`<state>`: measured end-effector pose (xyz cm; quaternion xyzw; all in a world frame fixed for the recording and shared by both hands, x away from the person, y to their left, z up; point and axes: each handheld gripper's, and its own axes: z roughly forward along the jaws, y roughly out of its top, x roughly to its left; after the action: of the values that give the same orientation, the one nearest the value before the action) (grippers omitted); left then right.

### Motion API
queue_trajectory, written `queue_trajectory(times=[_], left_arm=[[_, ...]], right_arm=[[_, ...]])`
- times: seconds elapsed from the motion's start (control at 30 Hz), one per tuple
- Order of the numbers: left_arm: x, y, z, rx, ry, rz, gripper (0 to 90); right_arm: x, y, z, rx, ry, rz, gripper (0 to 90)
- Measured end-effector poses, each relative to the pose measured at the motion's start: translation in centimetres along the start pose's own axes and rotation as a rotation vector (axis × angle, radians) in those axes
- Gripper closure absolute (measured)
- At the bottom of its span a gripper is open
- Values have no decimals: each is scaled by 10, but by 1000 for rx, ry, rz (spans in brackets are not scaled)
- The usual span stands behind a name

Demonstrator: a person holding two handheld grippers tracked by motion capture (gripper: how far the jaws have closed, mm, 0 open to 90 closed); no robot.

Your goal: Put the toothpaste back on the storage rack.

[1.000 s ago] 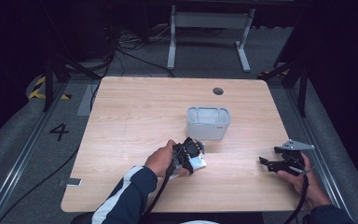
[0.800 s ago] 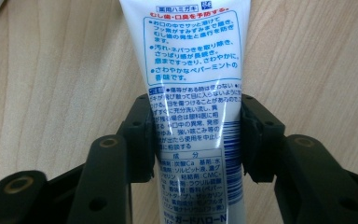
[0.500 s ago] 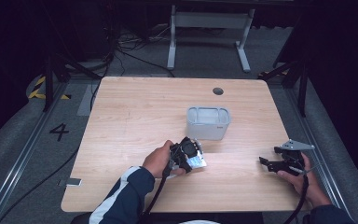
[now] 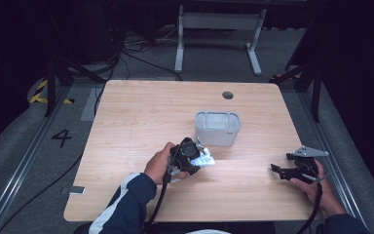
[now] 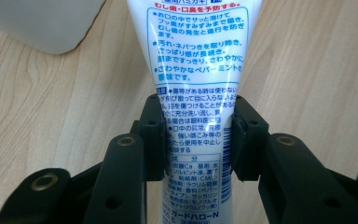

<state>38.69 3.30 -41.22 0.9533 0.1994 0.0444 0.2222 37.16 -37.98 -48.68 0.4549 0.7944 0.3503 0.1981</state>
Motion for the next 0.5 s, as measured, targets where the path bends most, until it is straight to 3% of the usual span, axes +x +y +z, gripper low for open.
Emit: queue_trajectory(times=[0.1,0.13,0.27,0.5], left_arm=[[1,-1,-4,-9,-3,2,638],[1,-2,-6,-42,-4,0,638],[4,-5,-13,-79,-25,-1,638],[3,-8,-26,-131,-6,5,638]], right_arm=[[0,0,0,-1,1,4,151],[0,0,0,-2,1,3,151],[0,0,0,-1,2,2,151],[0,0,0,-1,3,1,151]])
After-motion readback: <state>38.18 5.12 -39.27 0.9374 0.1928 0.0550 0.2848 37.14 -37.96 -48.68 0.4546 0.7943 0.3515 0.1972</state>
